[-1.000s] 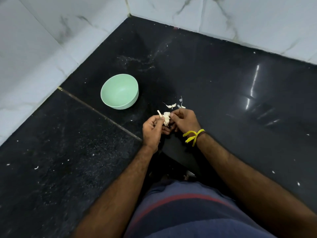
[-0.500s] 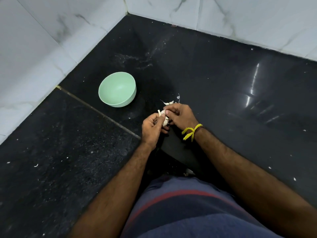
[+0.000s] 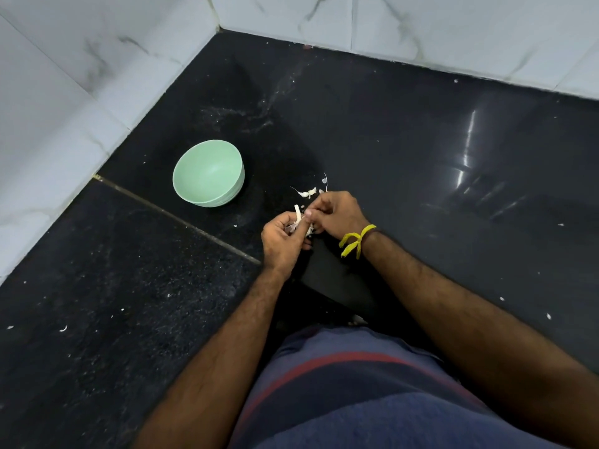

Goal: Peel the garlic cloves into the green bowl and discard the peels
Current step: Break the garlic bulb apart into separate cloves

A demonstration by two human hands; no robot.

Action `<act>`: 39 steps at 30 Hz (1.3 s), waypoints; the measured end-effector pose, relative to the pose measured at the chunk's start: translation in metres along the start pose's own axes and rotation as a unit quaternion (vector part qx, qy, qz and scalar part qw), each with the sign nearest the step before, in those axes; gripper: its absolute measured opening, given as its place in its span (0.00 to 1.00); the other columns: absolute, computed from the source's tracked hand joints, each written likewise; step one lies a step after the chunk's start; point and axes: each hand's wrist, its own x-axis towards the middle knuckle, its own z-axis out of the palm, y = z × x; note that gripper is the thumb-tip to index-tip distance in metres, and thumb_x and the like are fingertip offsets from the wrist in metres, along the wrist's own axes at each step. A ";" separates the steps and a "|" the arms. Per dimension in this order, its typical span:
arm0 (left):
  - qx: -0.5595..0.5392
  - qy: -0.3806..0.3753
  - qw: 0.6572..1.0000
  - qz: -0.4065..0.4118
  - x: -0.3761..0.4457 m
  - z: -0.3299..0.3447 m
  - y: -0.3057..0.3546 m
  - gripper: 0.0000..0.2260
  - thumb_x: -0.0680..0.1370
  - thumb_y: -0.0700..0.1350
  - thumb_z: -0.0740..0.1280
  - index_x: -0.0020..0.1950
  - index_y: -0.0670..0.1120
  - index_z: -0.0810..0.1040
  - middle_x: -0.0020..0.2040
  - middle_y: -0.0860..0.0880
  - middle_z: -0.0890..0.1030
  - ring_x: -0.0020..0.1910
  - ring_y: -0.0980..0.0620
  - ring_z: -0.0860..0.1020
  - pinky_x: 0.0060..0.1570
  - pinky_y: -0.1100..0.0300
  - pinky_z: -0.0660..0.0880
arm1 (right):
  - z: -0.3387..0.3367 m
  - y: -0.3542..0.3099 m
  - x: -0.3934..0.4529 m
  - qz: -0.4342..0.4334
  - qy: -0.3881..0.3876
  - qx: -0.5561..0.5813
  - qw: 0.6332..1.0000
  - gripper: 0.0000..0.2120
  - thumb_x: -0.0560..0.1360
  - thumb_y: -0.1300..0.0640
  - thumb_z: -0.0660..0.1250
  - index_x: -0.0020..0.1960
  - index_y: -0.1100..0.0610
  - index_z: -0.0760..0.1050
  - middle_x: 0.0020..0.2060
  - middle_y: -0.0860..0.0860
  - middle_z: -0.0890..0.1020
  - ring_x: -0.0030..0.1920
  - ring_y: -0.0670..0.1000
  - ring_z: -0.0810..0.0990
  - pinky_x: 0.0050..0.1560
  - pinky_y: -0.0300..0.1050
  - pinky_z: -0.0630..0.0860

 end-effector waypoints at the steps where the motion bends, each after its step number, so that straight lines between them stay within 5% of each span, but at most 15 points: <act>1: 0.008 0.000 1.000 0.010 0.000 0.001 -0.002 0.11 0.79 0.47 0.73 0.41 0.41 0.80 0.34 0.40 0.81 0.29 0.52 0.76 0.28 0.60 0.76 | -0.001 0.000 0.000 0.019 0.004 0.008 1.000 0.04 0.74 0.64 0.72 0.41 0.60 0.80 0.33 0.54 0.83 0.32 0.49 0.83 0.33 0.41 0.80; 8: 0.041 0.005 0.998 0.041 0.004 0.004 -0.009 0.09 0.76 0.46 0.73 0.41 0.41 0.82 0.32 0.38 0.79 0.29 0.51 0.75 0.29 0.56 0.77 | 0.008 0.004 0.000 0.071 0.067 -0.015 0.995 0.09 0.74 0.65 0.68 0.37 0.56 0.80 0.33 0.56 0.84 0.33 0.54 0.85 0.39 0.51 0.84; 14: 0.019 -0.001 0.999 0.029 0.004 0.002 -0.011 0.05 0.77 0.42 0.74 0.44 0.42 0.84 0.36 0.40 0.82 0.31 0.52 0.77 0.29 0.60 0.76 | 0.004 0.001 -0.002 0.108 0.053 0.073 0.990 0.07 0.80 0.64 0.63 0.44 0.59 0.77 0.36 0.61 0.84 0.33 0.58 0.85 0.38 0.55 0.84; 21: -0.037 -0.001 0.999 0.003 0.006 0.001 -0.005 0.03 0.79 0.38 0.72 0.46 0.40 0.81 0.34 0.44 0.80 0.25 0.56 0.74 0.25 0.65 0.73 | -0.007 0.000 -0.006 0.125 -0.001 0.168 0.978 0.06 0.81 0.68 0.60 0.51 0.66 0.76 0.34 0.61 0.80 0.31 0.54 0.82 0.34 0.44 0.83; 26: -0.042 -0.012 0.999 -0.003 0.006 0.001 -0.004 0.03 0.79 0.39 0.72 0.45 0.43 0.82 0.34 0.49 0.81 0.25 0.57 0.75 0.25 0.65 0.74 | -0.003 0.001 -0.008 0.075 0.065 0.043 0.994 0.04 0.79 0.61 0.66 0.49 0.56 0.80 0.38 0.54 0.84 0.31 0.50 0.82 0.31 0.40 0.79; 29: -0.052 -0.012 0.999 -0.005 0.006 0.002 -0.003 0.02 0.78 0.40 0.72 0.46 0.43 0.82 0.34 0.50 0.81 0.26 0.56 0.75 0.26 0.64 0.74 | -0.005 -0.002 -0.009 0.053 0.022 0.018 0.998 0.05 0.79 0.59 0.66 0.51 0.56 0.81 0.40 0.54 0.84 0.34 0.48 0.82 0.35 0.43 0.81; 39: -0.050 0.000 0.999 -0.008 0.005 0.001 -0.002 0.03 0.77 0.42 0.74 0.43 0.44 0.84 0.34 0.48 0.82 0.27 0.53 0.75 0.26 0.63 0.74 | -0.015 -0.007 -0.009 0.061 -0.020 0.075 0.995 0.04 0.76 0.64 0.70 0.50 0.63 0.82 0.35 0.56 0.82 0.31 0.46 0.79 0.35 0.35 0.79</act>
